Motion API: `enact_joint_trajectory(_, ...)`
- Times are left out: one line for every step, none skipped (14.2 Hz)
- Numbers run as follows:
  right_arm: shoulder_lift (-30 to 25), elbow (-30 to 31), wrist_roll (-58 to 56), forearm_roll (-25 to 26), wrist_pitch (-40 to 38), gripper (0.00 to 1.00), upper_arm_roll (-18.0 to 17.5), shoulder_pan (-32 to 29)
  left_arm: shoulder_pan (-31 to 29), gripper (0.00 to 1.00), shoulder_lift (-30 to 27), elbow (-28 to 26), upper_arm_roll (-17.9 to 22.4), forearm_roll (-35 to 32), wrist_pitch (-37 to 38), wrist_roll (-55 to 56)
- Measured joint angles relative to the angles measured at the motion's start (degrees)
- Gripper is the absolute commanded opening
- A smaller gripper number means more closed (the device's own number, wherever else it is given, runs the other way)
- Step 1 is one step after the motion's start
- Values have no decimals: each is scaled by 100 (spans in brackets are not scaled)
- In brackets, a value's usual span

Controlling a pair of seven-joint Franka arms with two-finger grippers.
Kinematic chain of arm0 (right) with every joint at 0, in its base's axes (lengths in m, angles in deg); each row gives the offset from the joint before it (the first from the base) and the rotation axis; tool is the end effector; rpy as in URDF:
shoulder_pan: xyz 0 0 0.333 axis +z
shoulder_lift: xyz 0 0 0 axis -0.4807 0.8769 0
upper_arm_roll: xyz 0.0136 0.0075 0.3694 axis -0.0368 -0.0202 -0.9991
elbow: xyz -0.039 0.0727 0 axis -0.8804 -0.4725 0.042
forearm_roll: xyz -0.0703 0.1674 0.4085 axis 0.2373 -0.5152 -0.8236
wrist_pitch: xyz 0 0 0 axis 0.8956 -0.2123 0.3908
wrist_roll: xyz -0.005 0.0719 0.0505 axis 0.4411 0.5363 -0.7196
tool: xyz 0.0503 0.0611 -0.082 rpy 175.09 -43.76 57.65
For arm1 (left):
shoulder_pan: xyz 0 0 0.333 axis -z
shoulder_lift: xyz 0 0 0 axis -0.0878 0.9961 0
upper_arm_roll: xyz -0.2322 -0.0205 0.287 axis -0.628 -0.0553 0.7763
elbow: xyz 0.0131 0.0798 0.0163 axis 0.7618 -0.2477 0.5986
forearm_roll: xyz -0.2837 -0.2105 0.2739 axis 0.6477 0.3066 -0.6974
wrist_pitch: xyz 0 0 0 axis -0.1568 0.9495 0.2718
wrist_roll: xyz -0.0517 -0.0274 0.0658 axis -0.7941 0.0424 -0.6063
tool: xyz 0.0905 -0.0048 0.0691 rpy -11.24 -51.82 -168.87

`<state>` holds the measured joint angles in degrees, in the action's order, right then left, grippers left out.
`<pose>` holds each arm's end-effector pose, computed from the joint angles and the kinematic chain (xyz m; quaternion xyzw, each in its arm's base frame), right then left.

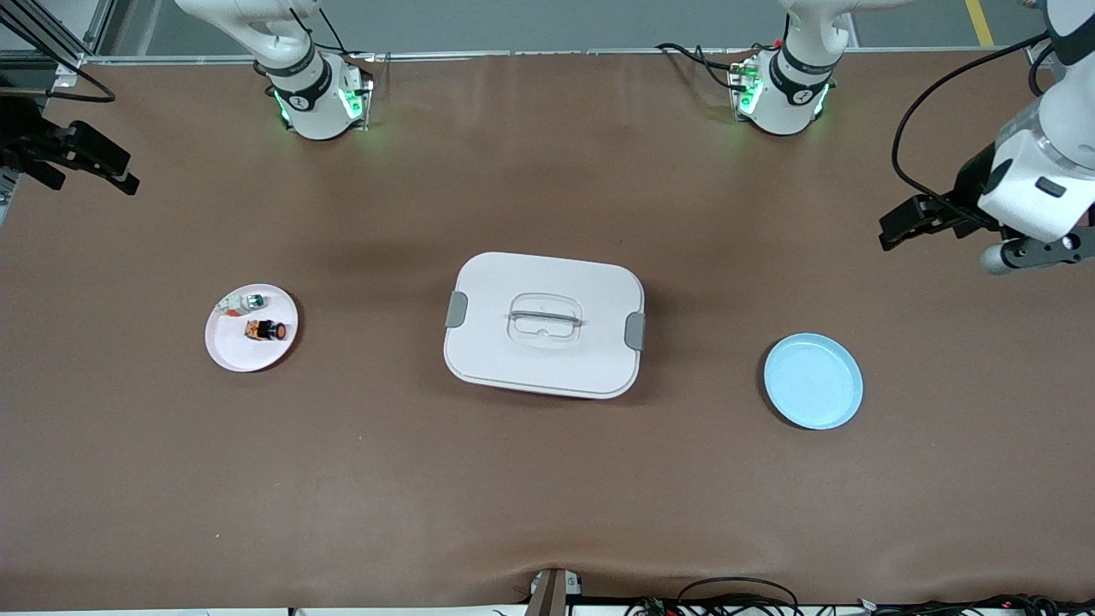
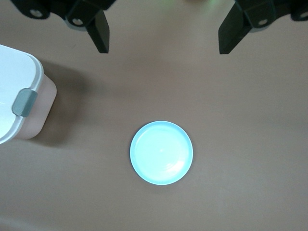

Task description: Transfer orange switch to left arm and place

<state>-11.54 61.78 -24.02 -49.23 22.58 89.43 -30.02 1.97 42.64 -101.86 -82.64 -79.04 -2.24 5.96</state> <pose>0.5465 -0.0088 0.7027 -0.9984 0.0548 -0.0046 0.0126 0.6223 -0.0814 0.6605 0.9964 0.0818 -0.0219 0.0002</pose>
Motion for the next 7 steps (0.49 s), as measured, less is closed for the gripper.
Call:
enact_joint_trajectory(49,1,0,0,5,100,0,-8,-33,100,0,0,1,0,-10,-39)
enact_joint_trajectory(129,3,0,0,35,100,0,-11,-45,100,2,0,1,0,-29,-51)
enact_joint_trajectory(244,7,0,0,80,100,-1,-13,-45,100,4,0,0,0,-43,-56)
enact_joint_trajectory(420,3,0,0,111,100,0,-15,-45,100,8,-1,-1,0,-54,-56)
enact_joint_trajectory(635,-24,0,0,148,100,0,-22,-45,100,16,-1,-1,0,-67,-56)
enact_joint_trajectory(835,-68,0,14,171,100,0,-32,-45,100,26,-1,-1,0,-84,-56)
enact_joint_trajectory(1009,-105,0,49,174,100,1,-56,-45,100,40,-2,-1,0,-98,-56)
